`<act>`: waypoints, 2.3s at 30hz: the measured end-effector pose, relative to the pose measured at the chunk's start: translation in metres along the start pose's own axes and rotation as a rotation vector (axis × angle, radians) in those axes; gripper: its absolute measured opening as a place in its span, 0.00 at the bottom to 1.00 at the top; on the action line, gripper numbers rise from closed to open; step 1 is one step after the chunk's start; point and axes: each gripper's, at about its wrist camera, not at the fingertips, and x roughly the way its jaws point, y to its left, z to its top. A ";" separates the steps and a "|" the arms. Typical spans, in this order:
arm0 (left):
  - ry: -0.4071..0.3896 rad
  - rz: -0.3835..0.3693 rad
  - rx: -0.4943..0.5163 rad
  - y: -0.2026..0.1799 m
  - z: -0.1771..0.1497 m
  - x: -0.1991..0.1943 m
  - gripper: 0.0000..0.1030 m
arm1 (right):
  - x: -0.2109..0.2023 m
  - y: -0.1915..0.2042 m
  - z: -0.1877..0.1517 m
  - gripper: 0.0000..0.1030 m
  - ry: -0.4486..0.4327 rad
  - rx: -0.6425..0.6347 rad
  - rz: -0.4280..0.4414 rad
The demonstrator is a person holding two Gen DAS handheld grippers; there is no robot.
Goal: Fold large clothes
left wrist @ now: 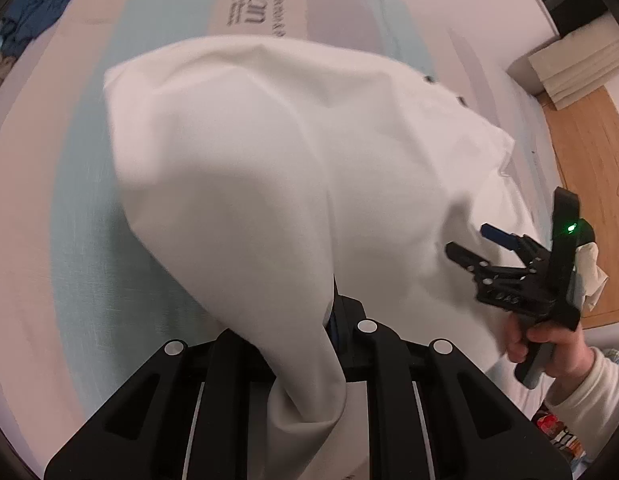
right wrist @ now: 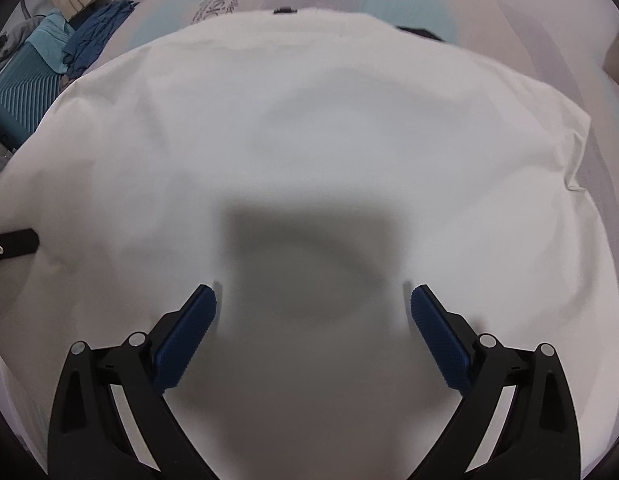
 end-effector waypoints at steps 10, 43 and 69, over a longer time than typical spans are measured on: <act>-0.024 0.011 0.011 -0.054 0.003 -0.026 0.12 | -0.047 -0.030 -0.007 0.91 -0.047 0.038 -0.065; 0.028 0.345 -0.067 -0.284 0.023 0.038 0.13 | -0.089 -0.175 0.003 0.92 -0.125 0.037 -0.010; 0.048 0.427 0.124 -0.463 0.003 0.189 0.14 | -0.082 -0.332 -0.006 0.92 -0.129 0.235 -0.133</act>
